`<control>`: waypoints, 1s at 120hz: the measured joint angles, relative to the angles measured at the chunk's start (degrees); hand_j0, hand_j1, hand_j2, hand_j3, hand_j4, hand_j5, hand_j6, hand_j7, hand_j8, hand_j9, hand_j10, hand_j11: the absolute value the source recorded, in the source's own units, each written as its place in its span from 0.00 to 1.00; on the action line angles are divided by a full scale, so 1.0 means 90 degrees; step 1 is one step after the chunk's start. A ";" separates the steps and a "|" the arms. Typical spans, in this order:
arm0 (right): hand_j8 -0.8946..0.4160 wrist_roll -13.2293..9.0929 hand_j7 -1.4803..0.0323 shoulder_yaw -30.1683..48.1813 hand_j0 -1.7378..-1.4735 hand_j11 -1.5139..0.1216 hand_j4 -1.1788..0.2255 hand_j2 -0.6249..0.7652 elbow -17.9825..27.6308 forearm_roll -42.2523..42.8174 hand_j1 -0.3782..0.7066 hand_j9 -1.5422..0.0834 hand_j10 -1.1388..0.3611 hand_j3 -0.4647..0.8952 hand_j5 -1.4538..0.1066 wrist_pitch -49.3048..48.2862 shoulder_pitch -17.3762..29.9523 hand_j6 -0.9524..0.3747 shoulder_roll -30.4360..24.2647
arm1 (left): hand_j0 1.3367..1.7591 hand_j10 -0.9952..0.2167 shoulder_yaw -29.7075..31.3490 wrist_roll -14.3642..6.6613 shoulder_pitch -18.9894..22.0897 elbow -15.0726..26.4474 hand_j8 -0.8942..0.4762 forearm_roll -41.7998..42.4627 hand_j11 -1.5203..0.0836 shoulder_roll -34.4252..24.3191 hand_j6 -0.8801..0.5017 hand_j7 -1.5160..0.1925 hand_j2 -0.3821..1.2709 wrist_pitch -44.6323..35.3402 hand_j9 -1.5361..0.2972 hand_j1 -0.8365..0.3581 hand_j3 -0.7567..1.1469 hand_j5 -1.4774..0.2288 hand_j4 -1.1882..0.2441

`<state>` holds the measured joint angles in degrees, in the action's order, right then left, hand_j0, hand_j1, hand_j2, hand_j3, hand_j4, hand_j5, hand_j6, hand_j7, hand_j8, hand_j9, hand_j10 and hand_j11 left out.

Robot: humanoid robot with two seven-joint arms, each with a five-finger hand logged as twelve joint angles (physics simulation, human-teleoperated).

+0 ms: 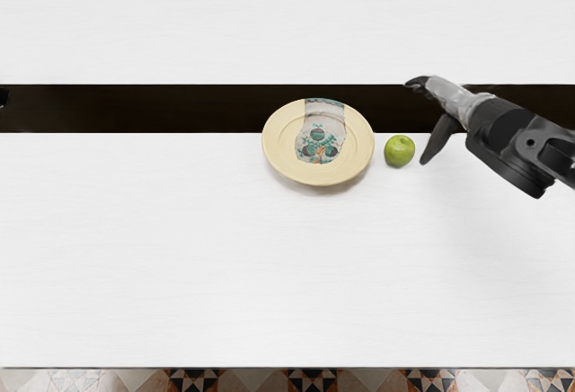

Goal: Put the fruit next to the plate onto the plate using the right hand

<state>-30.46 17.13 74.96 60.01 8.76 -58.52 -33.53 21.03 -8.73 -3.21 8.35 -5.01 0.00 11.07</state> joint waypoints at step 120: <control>0.41 -0.0004 0.67 -0.0097 0.30 0.64 0.58 0.40 -0.0263 0.0332 0.42 0.66 0.52 0.34 0.63 0.0773 0.0533 0.44 0.0655 | 0.76 0.63 -0.0001 -0.0001 -0.0003 0.0000 0.48 0.0000 0.76 0.0000 0.47 0.71 0.26 0.0000 0.67 0.76 0.40 0.69 0.67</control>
<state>-30.50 16.26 72.59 63.00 15.72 -53.73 -27.64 21.02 -8.74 -3.23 8.35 -5.01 0.00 11.07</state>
